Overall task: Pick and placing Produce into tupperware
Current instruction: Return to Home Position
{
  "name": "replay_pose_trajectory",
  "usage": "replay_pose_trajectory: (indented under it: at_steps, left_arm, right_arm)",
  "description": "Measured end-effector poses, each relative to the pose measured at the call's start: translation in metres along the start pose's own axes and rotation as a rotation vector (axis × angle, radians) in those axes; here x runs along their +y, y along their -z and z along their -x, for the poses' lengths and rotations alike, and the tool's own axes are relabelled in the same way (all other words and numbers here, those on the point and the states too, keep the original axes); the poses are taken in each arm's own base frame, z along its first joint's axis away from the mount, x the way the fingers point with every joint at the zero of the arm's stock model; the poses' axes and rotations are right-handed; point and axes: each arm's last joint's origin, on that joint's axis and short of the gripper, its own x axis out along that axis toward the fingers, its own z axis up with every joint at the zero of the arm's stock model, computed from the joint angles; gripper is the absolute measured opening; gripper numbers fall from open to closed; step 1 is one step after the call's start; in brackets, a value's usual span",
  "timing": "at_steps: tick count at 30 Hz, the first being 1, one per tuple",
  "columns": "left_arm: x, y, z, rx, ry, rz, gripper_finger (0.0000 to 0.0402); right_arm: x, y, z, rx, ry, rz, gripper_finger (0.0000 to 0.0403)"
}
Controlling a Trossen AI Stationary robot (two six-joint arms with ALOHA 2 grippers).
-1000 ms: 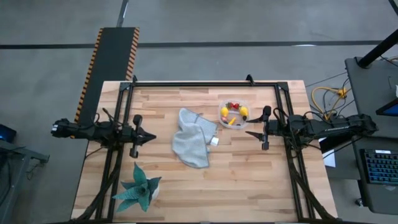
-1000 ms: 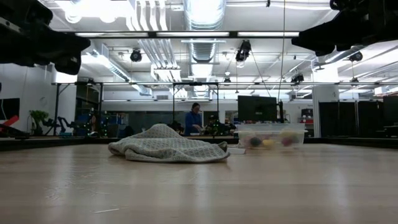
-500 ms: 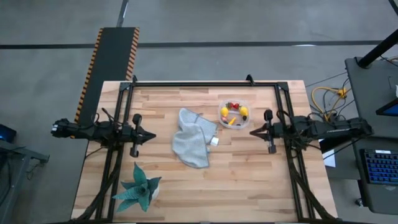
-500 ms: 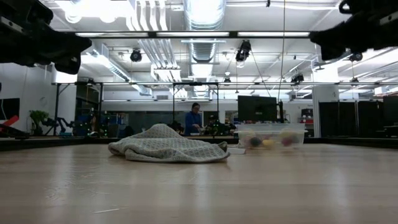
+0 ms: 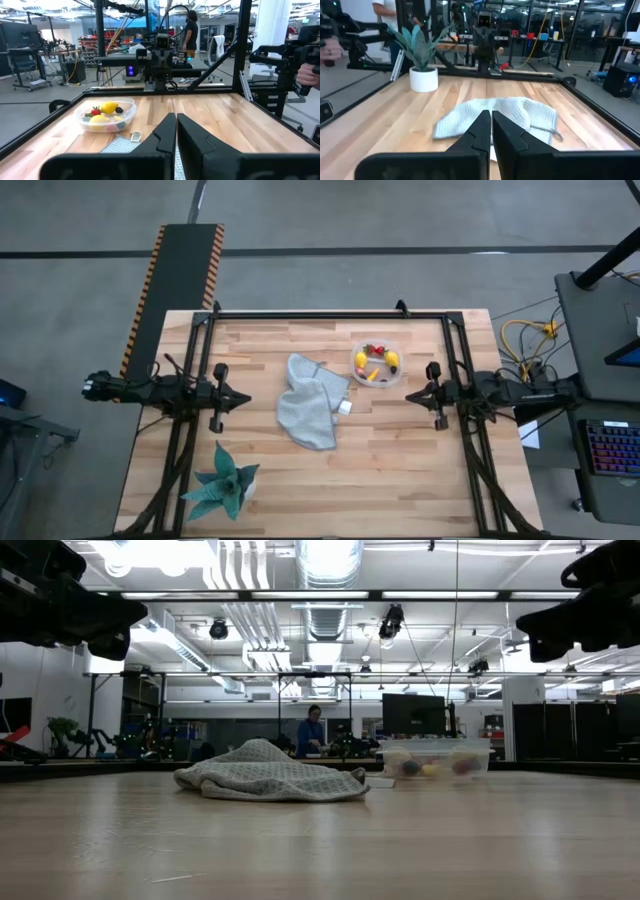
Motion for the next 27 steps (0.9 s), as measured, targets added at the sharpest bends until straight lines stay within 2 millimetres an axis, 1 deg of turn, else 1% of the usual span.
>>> replay_pose_trajectory:
  at_steps: [7, 13, 27]
  left_arm:
    - [-0.0002, 0.0015, -0.0003, 0.008, 0.002, -0.002, 0.0000]
    - [-0.0014, 0.0018, -0.0003, 0.007, 0.043, -0.002, 0.0000]
    - [-0.0015, 0.0037, -0.0007, 0.008, 0.043, -0.007, 0.0000]
  right_arm:
    - [0.0003, -0.0003, -0.0003, -0.006, -0.014, -0.002, 0.0008]
    - [0.0003, 0.0007, -0.0009, 0.003, -0.014, 0.033, 0.0008]
    - [0.0003, 0.0009, -0.0009, 0.004, -0.013, 0.050, 0.0008]
